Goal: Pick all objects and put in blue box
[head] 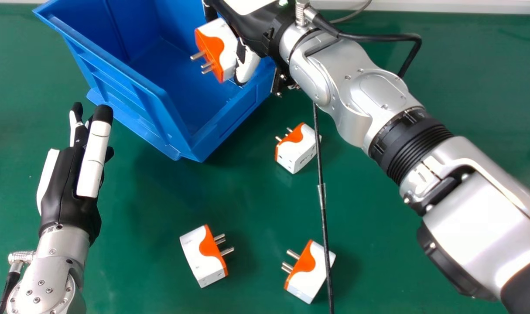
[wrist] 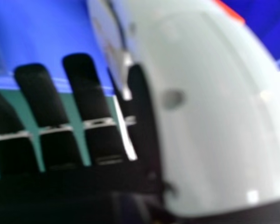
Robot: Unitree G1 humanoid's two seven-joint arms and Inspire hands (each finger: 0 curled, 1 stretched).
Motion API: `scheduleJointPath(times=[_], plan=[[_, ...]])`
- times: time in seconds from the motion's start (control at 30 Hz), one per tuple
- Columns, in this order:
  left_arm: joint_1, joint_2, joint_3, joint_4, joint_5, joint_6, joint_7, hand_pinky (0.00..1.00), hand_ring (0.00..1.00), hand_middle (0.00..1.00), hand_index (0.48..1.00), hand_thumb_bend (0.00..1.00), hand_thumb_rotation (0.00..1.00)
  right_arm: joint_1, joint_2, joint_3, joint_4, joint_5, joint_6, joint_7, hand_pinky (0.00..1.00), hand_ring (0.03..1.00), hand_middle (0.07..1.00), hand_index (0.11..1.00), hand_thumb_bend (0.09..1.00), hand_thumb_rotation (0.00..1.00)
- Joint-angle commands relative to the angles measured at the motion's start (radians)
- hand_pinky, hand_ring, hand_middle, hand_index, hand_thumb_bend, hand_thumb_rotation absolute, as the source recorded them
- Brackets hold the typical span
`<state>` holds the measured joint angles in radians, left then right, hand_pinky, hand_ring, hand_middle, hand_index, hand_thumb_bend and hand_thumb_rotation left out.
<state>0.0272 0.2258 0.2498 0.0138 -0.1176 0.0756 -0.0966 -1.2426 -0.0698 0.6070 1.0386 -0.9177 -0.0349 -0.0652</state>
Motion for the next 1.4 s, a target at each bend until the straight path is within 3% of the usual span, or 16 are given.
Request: scheduleJointPath(times=[0.0,0.2,0.4,0.53,0.63,0.7,0.73,0.77,0.87,0.9,0.97,1.1,1.37], plan=[[0.009,0.002,-0.004,-0.037,0.013,-0.024,0.005,0.94,0.99,1.00,1.000,0.80,0.99,-0.173,-0.004,-0.011,0.007,0.000,0.003,-0.058,0.33,0.434,0.556,0.507,0.499,0.00],[0.013,0.000,-0.005,-0.040,0.013,-0.022,0.009,0.94,0.99,1.00,1.000,0.81,0.99,-0.197,0.008,-0.007,0.070,0.010,-0.038,-0.090,0.32,0.411,0.506,0.563,0.492,0.00],[0.016,-0.002,-0.012,-0.045,0.018,-0.023,0.016,0.93,0.99,1.00,1.000,0.81,1.00,-0.225,0.021,0.000,0.124,0.012,-0.056,-0.124,0.32,0.404,0.479,0.566,0.492,0.00],[0.020,-0.003,-0.014,-0.052,0.018,-0.022,0.017,0.93,0.99,1.00,1.000,0.80,1.00,-0.236,0.041,-0.008,0.145,0.023,-0.047,-0.141,0.35,0.435,0.523,0.500,0.499,0.00],[0.019,-0.004,-0.015,-0.047,0.019,-0.025,0.018,0.93,0.99,1.00,1.000,0.80,1.00,-0.239,0.055,-0.020,0.151,0.040,-0.045,-0.157,0.32,0.407,0.493,0.553,0.492,0.00],[0.016,-0.003,-0.015,-0.042,0.023,-0.028,0.020,0.93,0.99,1.00,1.000,0.80,1.00,-0.228,0.060,-0.030,0.148,0.052,-0.057,-0.185,0.30,0.411,0.507,0.524,0.499,0.00],[0.015,-0.003,-0.016,-0.041,0.024,-0.027,0.020,0.93,0.99,1.00,1.000,0.80,1.00,-0.221,0.059,-0.026,0.146,0.049,-0.062,-0.196,0.37,0.501,0.595,0.589,0.587,0.00],[0.014,-0.003,-0.016,-0.042,0.024,-0.027,0.021,0.93,0.98,1.00,1.000,0.81,1.00,-0.216,0.058,-0.021,0.145,0.046,-0.065,-0.204,0.50,0.648,0.737,0.695,0.675,0.00],[0.016,-0.004,-0.016,-0.045,0.026,-0.026,0.021,0.93,0.98,1.00,1.000,0.81,1.00,-0.228,0.056,0.015,0.152,0.019,-0.052,-0.188,0.68,0.829,0.919,0.840,0.792,0.00],[0.017,-0.005,-0.017,-0.047,0.027,-0.025,0.022,0.93,0.98,1.00,1.000,0.81,1.00,-0.238,0.054,0.029,0.154,0.008,-0.046,-0.170,0.76,0.913,0.959,0.903,0.895,0.18],[0.017,-0.006,-0.017,-0.048,0.029,-0.025,0.024,0.93,0.98,1.00,1.000,0.81,1.00,-0.248,0.051,0.043,0.152,-0.003,-0.042,-0.152,0.83,0.978,0.990,0.975,0.974,0.36],[0.014,-0.007,-0.017,-0.044,0.032,-0.026,0.023,0.93,0.98,1.00,1.000,0.81,1.00,-0.249,0.054,0.045,0.151,0.000,-0.043,-0.148,0.93,0.999,1.000,0.999,1.000,0.49],[0.014,-0.005,-0.016,-0.038,0.032,-0.032,0.020,0.93,0.98,1.00,1.000,0.80,1.00,-0.252,0.055,0.049,0.149,-0.001,-0.029,-0.149,0.99,1.000,1.000,1.000,1.000,0.52]])
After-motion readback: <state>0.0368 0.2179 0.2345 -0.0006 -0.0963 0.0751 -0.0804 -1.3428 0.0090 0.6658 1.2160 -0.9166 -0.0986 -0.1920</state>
